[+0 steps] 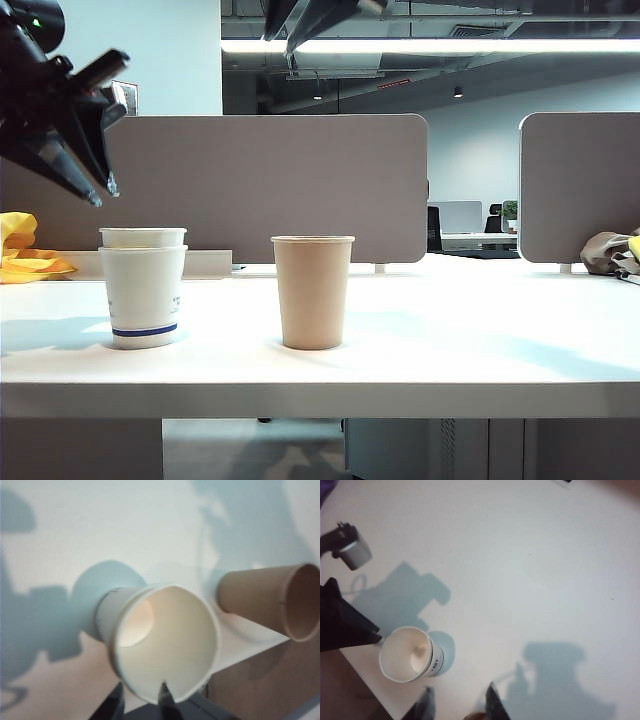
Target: Pick up all the paper cups on the table one by one and stack them together.
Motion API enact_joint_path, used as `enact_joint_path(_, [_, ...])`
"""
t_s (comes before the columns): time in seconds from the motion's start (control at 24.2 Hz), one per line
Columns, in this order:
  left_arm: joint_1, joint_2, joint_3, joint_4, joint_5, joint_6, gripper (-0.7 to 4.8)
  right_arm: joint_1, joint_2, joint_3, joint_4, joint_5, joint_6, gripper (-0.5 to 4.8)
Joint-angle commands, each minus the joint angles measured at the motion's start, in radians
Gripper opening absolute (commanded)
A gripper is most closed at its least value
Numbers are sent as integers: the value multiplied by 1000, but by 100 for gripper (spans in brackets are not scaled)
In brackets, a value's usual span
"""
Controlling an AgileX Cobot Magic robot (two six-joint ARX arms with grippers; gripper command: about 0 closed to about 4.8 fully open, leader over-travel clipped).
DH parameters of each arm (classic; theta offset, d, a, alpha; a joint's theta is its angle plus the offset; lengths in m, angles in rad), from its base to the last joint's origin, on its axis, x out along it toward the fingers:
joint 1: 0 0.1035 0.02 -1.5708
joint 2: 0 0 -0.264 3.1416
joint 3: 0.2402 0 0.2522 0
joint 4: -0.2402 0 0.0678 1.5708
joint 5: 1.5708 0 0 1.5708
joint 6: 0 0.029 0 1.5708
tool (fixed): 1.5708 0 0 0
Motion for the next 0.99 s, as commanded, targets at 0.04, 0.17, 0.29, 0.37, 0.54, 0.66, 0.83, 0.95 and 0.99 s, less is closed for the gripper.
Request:
enact_joint_path(0.04, [-4,23,4,2,-45,4,89,-1,-16,68,-60,3,-4,139])
enact_joint_path(0.17, [-4,27,4,-2,-93,4,89,-1,-28,109,-101,3,2,139])
enact_joint_path(0.29, [-4,31,4,10,-90,4,89,0,-28,110,-118,-4,18,139])
enact_joint_path(0.37, [-5,37,4,13,-80,4,89,5,-28,111,-117,-9,29,139])
enact_joint_path(0.54, [-9,50,4,12,-27,4,89,14,-29,110,-118,-8,52,138])
enact_joint_path(0.66, [-9,51,4,20,-23,4,89,20,-29,109,-118,-8,58,138])
enact_joint_path(0.83, [-10,53,4,24,-17,4,89,24,-29,108,-119,-2,63,135])
enact_joint_path(0.95, [-17,65,4,22,-4,4,89,24,-29,75,-119,-3,71,135])
enact_joint_path(0.99, [-17,72,4,20,5,4,89,24,-30,60,-120,-3,72,135])
